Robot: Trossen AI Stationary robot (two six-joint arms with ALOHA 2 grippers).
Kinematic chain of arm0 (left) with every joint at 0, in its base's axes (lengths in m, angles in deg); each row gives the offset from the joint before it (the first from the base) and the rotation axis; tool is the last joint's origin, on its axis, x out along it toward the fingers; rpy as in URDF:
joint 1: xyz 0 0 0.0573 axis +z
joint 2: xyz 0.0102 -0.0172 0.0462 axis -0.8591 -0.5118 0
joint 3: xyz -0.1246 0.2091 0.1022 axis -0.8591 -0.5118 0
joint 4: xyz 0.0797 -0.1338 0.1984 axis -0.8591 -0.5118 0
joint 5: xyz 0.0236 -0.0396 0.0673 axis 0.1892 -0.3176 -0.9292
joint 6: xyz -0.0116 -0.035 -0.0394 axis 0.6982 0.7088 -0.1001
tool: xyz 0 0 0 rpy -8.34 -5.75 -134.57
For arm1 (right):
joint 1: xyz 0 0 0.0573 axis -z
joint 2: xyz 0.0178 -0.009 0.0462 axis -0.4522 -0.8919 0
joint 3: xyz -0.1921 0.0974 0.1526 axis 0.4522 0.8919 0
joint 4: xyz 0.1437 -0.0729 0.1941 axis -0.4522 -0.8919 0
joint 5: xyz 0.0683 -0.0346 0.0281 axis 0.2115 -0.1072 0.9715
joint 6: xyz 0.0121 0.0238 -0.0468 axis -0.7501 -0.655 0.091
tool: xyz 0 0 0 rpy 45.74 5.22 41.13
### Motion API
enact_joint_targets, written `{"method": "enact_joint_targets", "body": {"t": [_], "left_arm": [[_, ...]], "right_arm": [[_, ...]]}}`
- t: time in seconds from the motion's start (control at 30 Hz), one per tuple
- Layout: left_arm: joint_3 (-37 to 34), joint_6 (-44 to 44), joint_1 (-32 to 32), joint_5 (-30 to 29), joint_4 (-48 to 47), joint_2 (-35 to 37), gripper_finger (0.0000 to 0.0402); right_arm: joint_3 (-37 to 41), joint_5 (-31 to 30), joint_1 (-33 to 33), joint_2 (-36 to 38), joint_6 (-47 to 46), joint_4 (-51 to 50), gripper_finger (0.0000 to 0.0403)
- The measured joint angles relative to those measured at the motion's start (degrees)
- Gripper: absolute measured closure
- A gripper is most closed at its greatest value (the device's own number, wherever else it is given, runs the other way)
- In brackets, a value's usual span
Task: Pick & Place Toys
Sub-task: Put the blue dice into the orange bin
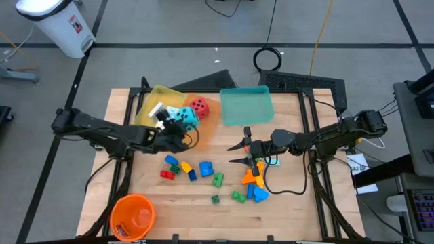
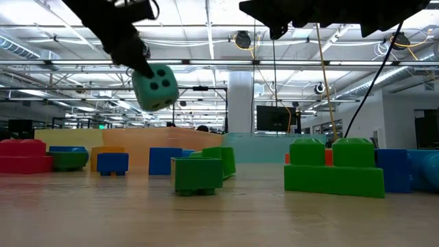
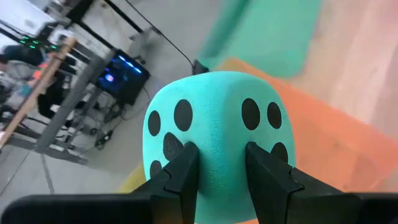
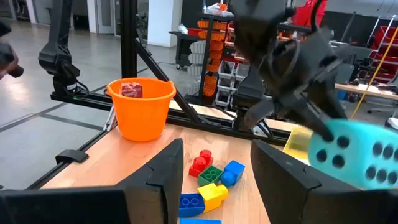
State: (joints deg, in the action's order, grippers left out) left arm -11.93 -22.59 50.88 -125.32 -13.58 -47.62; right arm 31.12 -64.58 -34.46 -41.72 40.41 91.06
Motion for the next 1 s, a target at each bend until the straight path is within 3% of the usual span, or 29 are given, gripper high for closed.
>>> {"method": "enact_joint_targets", "body": {"t": [0.53, 1.0], "left_arm": [[0.0, -0.5, 1.9, 0.0, 0.2, -14.9, 0.0286], [-0.1, -0.5, 2.3, 2.2, 4.3, -18.6, 0.0286]], "right_arm": [[0.0, 0.0, 0.0, 0.0, 0.8, -0.8, 0.0248], [0.0, 0.0, 0.0, 0.0, 0.8, -0.8, 0.0248]]}}
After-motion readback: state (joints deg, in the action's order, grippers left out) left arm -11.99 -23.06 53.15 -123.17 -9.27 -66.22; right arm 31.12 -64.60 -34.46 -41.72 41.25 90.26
